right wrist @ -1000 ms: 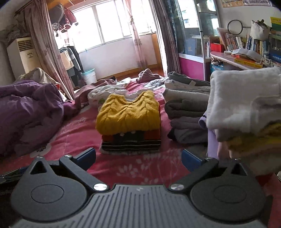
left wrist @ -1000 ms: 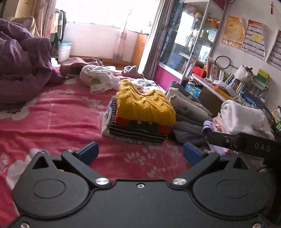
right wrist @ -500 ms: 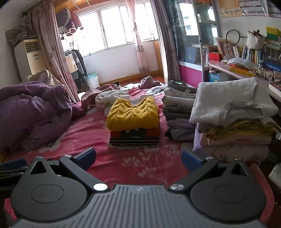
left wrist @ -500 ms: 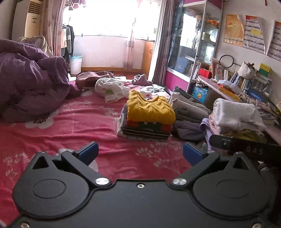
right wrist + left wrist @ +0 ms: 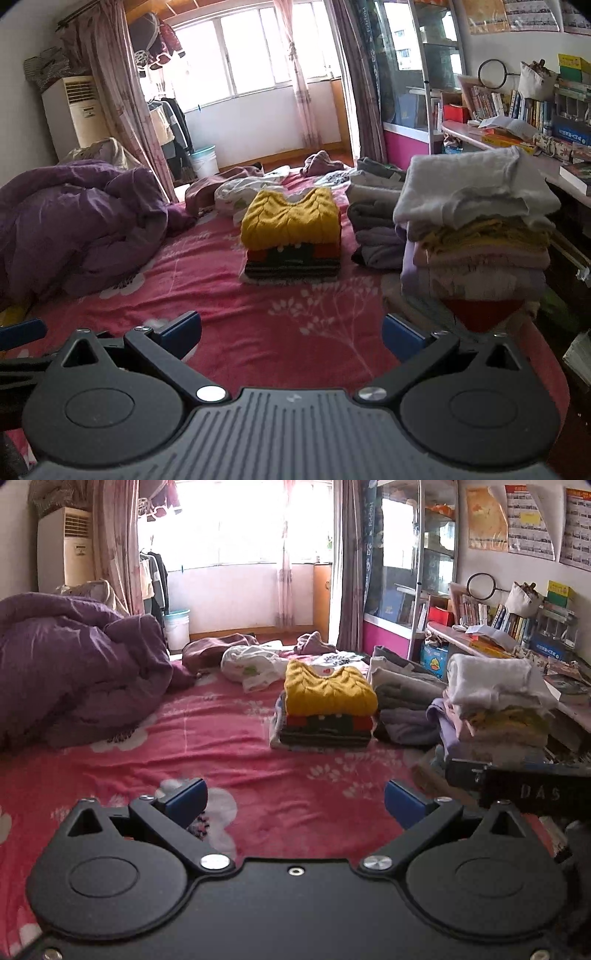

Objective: Fold clothes

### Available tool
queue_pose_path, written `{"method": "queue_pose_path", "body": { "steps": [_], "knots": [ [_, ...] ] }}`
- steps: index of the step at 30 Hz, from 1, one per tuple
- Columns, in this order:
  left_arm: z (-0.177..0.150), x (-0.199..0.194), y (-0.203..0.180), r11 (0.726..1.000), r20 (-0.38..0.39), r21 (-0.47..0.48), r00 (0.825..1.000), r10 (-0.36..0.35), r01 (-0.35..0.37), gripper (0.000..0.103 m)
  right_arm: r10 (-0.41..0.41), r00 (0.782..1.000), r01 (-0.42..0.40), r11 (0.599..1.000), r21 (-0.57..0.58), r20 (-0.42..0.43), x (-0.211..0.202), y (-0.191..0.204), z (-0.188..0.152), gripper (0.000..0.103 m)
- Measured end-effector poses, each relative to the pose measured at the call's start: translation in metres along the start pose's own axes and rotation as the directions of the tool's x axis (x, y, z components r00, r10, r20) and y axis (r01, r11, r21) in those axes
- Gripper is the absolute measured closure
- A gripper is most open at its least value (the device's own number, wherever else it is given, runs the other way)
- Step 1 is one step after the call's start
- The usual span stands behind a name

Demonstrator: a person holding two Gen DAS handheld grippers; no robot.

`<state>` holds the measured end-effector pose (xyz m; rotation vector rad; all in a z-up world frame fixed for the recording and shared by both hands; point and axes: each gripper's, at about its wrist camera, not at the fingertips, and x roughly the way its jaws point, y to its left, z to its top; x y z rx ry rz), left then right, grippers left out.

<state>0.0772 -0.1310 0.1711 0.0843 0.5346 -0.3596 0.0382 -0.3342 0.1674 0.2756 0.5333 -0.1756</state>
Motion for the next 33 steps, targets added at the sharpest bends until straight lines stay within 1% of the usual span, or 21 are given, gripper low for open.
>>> {"method": "queue_pose_path", "body": {
  "steps": [6, 11, 15, 21, 28, 33],
  "knots": [
    [-0.014, -0.014, -0.007, 1.000, -0.004, -0.011, 1.000, 0.010, -0.010, 0.000, -0.014, 1.000, 0.014, 1.000, -0.018, -0.016, -0.021, -0.003, -0.024, 0.000],
    [-0.024, -0.028, -0.014, 1.000, 0.005, 0.002, 1.000, 0.026, -0.026, 0.000, -0.029, 1.000, 0.029, 0.999, -0.018, 0.003, -0.038, -0.010, -0.032, 0.000],
    [-0.030, -0.030, -0.017, 1.000, 0.004, 0.010, 1.000, 0.024, -0.024, 0.000, -0.038, 0.999, 0.038, 0.999, -0.016, 0.013, -0.047, -0.014, -0.036, 0.000],
    [-0.037, -0.032, -0.017, 1.000, 0.005, 0.000, 1.000, 0.010, -0.010, 0.000, -0.048, 0.999, 0.048, 0.998, -0.027, 0.006, -0.051, -0.012, -0.040, 0.000],
    [-0.044, -0.028, -0.008, 1.000, 0.001, -0.028, 1.000, -0.002, 0.002, 0.000, -0.060, 0.998, 0.060, 0.997, -0.044, -0.009, -0.046, -0.007, -0.046, 0.000],
    [-0.051, -0.026, -0.005, 1.000, 0.000, -0.030, 1.000, -0.002, 0.002, 0.000, -0.061, 0.998, 0.059, 0.997, -0.048, -0.030, -0.039, -0.003, -0.052, 0.000]
  ]
}}
